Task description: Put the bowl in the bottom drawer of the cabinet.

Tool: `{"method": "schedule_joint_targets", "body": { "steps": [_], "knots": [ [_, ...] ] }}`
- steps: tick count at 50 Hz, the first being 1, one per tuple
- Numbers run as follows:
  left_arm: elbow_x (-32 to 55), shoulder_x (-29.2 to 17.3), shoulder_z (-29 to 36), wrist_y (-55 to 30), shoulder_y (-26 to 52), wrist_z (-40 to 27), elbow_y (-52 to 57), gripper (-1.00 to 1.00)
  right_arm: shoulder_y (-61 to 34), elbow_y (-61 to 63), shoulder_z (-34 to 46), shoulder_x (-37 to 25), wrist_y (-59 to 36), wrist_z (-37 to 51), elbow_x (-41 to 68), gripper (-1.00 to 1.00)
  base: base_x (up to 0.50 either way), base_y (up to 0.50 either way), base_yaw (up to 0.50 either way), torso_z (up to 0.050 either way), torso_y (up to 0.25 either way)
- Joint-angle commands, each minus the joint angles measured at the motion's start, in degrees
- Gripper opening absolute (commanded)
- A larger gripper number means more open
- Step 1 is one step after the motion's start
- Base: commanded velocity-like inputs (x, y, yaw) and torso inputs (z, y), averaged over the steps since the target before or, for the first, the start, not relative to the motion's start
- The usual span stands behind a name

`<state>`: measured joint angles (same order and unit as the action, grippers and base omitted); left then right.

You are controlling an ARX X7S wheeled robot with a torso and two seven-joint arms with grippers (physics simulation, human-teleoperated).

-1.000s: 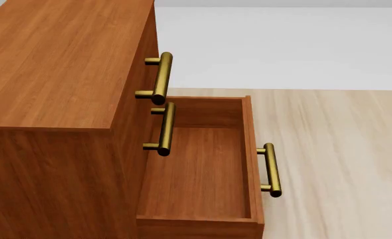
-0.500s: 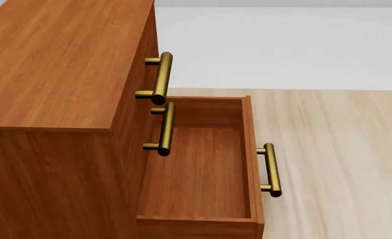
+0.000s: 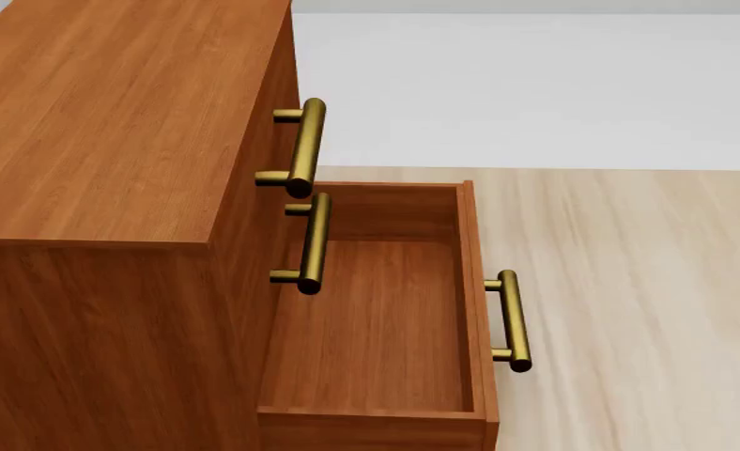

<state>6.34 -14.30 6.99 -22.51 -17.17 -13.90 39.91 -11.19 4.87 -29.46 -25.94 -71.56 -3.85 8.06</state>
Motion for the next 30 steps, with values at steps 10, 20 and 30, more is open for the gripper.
{"method": "schedule_joint_targets", "body": {
  "steps": [10, 20, 30],
  "knots": [
    [1.1, -0.1, -0.4, 1.8, -0.8, -0.2, 0.3, 1.0, -0.6, 3.7, -0.9, 1.8, -0.9, -2.3, 3.1, -1.0, 0.0, 0.0, 0.0, 0.0, 0.0],
    [1.2, -0.4, 0.0, 1.9, -0.7, -0.7, 0.1, 1.0, -2.5, 7.6, -3.7, 4.4, -3.9, -3.4, 6.3, -1.0, 0.0, 0.0, 0.0, 0.0, 0.0],
    [1.5, -0.7, 0.2, 2.2, -0.7, -1.1, -0.2, 1.0, -5.7, 13.0, -7.8, 7.6, -7.2, -3.5, 9.2, -1.0, 0.0, 0.0, 0.0, 0.0, 0.0]
  ]
}}
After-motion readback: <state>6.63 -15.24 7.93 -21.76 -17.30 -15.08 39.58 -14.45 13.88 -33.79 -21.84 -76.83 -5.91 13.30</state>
